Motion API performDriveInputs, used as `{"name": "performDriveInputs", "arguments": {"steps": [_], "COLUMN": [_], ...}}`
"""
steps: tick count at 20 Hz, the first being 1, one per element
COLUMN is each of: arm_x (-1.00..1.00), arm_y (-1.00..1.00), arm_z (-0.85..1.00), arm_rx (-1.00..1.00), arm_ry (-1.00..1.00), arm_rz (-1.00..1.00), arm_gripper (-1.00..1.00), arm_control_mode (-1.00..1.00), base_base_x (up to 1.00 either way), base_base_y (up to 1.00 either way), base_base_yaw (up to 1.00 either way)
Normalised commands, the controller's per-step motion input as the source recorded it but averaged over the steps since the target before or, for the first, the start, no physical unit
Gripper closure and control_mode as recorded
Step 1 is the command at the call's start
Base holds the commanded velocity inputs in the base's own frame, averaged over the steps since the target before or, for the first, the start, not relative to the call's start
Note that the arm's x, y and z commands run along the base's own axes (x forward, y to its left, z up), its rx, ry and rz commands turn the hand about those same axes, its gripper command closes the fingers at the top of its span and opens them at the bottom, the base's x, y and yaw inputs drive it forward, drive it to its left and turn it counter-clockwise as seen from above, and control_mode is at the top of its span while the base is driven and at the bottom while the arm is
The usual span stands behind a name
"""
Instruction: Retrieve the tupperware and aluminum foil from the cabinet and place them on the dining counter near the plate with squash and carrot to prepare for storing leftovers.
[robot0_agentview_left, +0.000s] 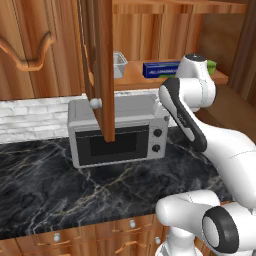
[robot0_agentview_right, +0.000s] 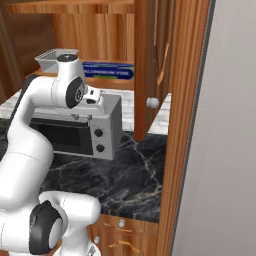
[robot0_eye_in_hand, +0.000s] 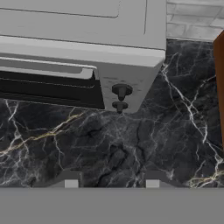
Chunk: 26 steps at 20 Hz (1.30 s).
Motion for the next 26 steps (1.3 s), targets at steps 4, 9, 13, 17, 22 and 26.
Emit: {"name": "performDriveInputs", "arguments": {"steps": [4,9,13,17,22,26], "arm_x": [0.0,0.0,0.0,0.0,0.0,0.02], "arm_y": [0.01,0.03,0.0,0.02,0.19,0.26], "arm_z": [0.0,0.37,0.57,0.53,0.45,0.27], "arm_rx": [0.0,0.0,0.02,0.0,0.0,0.01], "arm_ry": [0.0,-0.24,-0.34,-0.3,-0.24,-0.19], "arm_rz": [0.0,0.0,-0.01,-0.09,-0.18,-0.23], "arm_gripper": [-1.0,-1.0,-1.0,-1.0,-1.0,-1.0], "arm_control_mode": [-1.0,-1.0,-1.0,-1.0,-1.0,-1.0], "base_base_x": [0.0,0.0,0.0,0.0,0.0,0.0], "base_base_y": [0.0,0.0,0.0,0.0,0.0,0.0], "base_base_yaw": [0.0,0.0,0.0,0.0,0.0,0.0]}}
